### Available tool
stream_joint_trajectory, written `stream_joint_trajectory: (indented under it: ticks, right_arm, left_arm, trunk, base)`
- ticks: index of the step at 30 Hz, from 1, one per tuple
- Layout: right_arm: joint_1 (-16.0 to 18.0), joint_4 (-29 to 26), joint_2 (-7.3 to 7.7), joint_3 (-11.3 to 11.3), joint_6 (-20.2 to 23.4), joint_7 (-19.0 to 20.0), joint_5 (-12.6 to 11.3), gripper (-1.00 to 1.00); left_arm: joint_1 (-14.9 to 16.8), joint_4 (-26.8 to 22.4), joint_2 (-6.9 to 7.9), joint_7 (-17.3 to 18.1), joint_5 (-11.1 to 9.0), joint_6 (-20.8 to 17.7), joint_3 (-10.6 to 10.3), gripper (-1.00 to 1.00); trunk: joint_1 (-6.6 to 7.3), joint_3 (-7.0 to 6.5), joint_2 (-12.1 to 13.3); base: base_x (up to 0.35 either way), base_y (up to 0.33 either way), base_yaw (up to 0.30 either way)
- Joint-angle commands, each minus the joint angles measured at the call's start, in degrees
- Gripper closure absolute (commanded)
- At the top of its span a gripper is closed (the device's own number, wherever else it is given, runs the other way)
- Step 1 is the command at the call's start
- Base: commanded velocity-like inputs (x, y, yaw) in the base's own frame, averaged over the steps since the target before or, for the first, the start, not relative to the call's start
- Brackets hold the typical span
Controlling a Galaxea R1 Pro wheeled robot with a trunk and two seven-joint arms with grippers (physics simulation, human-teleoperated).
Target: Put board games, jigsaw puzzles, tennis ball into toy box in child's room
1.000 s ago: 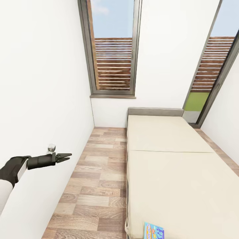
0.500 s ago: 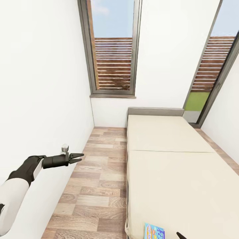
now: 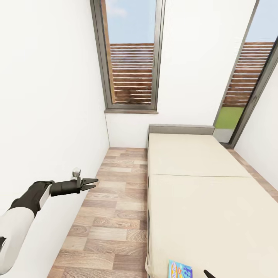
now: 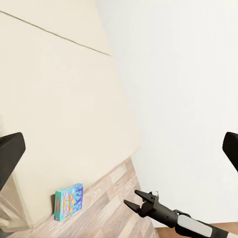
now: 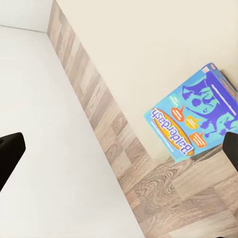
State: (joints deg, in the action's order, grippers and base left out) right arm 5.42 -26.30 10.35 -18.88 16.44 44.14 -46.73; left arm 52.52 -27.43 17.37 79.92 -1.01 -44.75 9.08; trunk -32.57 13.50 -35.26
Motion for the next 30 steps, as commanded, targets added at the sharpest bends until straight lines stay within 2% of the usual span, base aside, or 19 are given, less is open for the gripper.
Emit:
stream_joint_trajectory:
  ticks: [1, 23, 30]
  right_arm:
    - [0.0, 0.0, -0.02, -0.1, 0.5, 0.1, -0.4, -1.0]
    - [0.0, 0.0, -0.13, -0.2, 0.5, -0.4, -0.5, -1.0]
    - [0.0, 1.3, -0.14, -0.2, -1.0, -1.1, -0.5, -1.0]
  left_arm:
    - [0.0, 0.0, 0.01, 0.2, 0.0, -0.6, 0.0, -1.0]
    - [0.0, 0.0, -0.05, 0.2, 0.0, -0.6, 0.1, -1.0]
    - [0.0, 0.0, -0.05, 0.2, 0.0, -0.5, 0.1, -1.0]
  trunk:
    - [-0.24, 0.27, -0.5]
    - [-5.07, 4.22, -9.3]
    - [-6.61, 5.48, -12.1]
  base:
    - [0.0, 0.0, 0.0]
    - [0.0, 0.0, 0.0]
    - [0.0, 0.0, 0.0]
